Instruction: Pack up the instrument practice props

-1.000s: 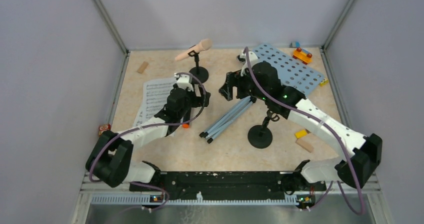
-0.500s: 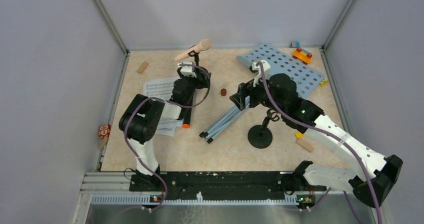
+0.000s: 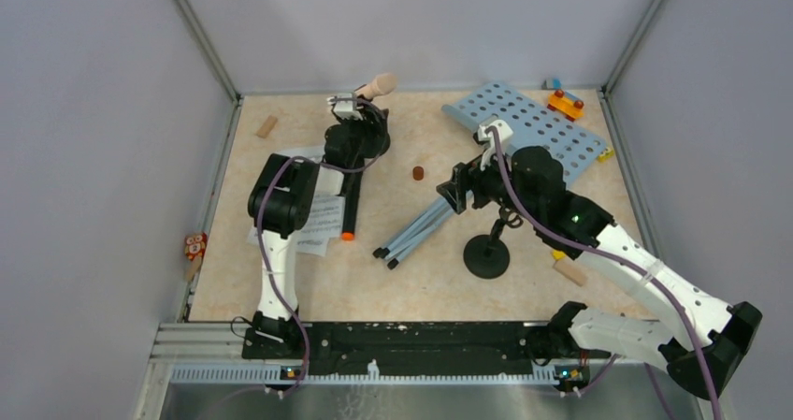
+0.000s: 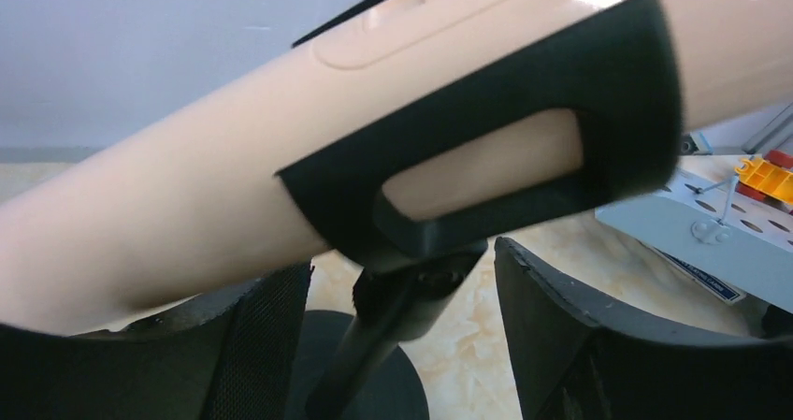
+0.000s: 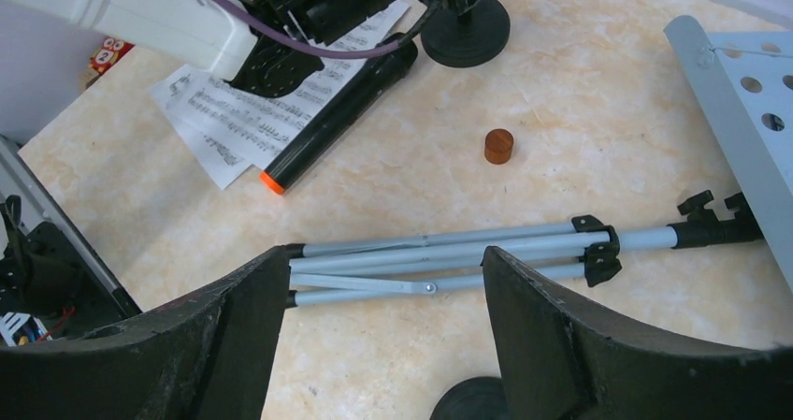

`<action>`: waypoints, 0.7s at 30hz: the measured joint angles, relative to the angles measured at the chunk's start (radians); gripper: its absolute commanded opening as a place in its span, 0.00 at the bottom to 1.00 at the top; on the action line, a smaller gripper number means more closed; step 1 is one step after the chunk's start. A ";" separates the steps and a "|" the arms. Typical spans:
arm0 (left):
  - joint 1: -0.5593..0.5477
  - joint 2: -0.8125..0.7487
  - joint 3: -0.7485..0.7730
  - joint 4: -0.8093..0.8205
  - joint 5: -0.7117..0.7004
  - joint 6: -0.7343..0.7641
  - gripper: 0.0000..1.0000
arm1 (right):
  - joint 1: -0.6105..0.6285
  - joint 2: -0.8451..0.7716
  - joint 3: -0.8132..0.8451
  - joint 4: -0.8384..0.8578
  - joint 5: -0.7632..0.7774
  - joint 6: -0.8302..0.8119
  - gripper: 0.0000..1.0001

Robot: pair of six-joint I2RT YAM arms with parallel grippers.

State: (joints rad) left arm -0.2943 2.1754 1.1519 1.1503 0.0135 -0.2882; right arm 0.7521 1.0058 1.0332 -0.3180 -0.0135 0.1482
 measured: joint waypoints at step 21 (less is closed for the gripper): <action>0.010 -0.063 -0.096 0.049 0.363 -0.053 0.00 | 0.000 -0.204 -0.072 -0.029 0.026 -0.015 0.62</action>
State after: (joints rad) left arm -0.2840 2.1124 1.0561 1.1992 0.3767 -0.3408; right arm 0.7521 0.8013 0.9607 -0.3466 0.0124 0.1329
